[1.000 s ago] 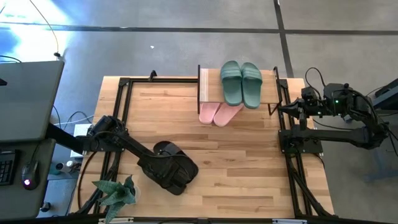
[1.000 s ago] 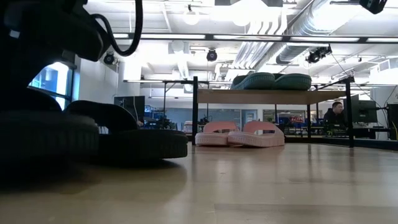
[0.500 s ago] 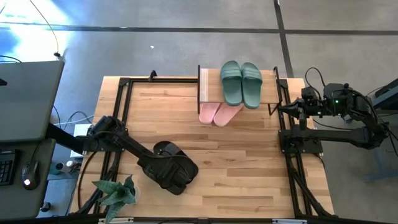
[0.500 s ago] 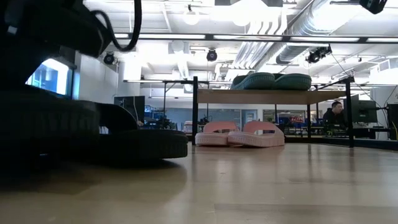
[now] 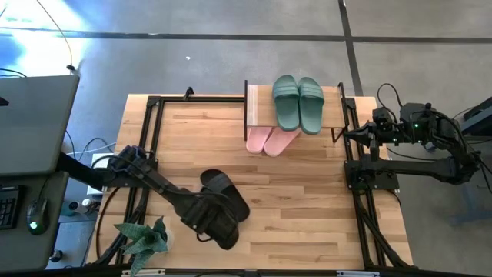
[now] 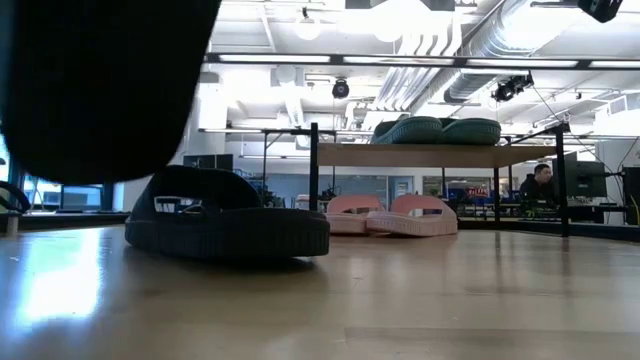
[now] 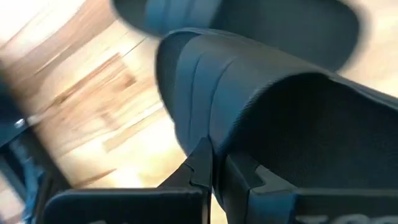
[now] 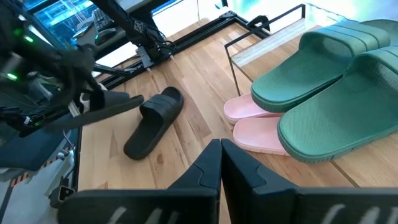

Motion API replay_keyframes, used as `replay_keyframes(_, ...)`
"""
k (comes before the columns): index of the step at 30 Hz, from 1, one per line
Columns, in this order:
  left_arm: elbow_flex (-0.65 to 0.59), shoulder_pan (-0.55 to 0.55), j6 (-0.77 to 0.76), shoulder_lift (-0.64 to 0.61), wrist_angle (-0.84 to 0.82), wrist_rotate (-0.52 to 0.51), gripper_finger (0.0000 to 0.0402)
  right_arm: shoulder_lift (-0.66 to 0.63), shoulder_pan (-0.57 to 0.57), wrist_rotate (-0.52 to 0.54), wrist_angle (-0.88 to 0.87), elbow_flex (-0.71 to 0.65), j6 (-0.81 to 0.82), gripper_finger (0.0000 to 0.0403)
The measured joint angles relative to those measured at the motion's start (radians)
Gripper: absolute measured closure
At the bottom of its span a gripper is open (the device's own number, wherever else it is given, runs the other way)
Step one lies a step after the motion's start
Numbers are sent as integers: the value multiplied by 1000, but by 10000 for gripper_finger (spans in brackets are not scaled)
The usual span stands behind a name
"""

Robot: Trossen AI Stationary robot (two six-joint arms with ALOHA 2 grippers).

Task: Pick and place slides into the shelf
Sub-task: Move the bottom black slide to the top right of the table

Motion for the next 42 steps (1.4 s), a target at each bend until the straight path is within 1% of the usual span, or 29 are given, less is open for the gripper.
replay_keyframes(4,97,-8,54,0,1,-51,399,0,0,0,0,0,0,401)
replay_keyframes(11,265,-5,177,-1,31,-227,399,0,0,0,0,0,0,401)
replay_keyframes(15,348,-5,297,-1,124,-343,400,0,0,0,0,0,0,401)
replay_keyframes(17,379,-5,376,-2,196,-397,400,0,0,0,0,0,0,401)
replay_keyframes(20,414,-3,529,-1,312,-460,400,0,0,0,0,0,0,401)
replay_keyframes(22,418,9,646,-2,413,-483,400,0,0,0,0,0,0,401)
replay_keyframes(26,417,44,816,-1,551,-480,400,0,0,0,0,0,0,401)
replay_keyframes(31,415,100,957,18,625,-475,400,0,0,0,0,0,0,401)
replay_keyframes(38,417,171,1142,61,787,-343,401,0,0,0,0,0,0,401)
replay_keyframes(39,417,181,1159,71,819,-326,401,0,0,0,0,0,0,401)
replay_keyframes(42,415,206,1185,96,847,-287,401,0,0,0,0,0,0,401)
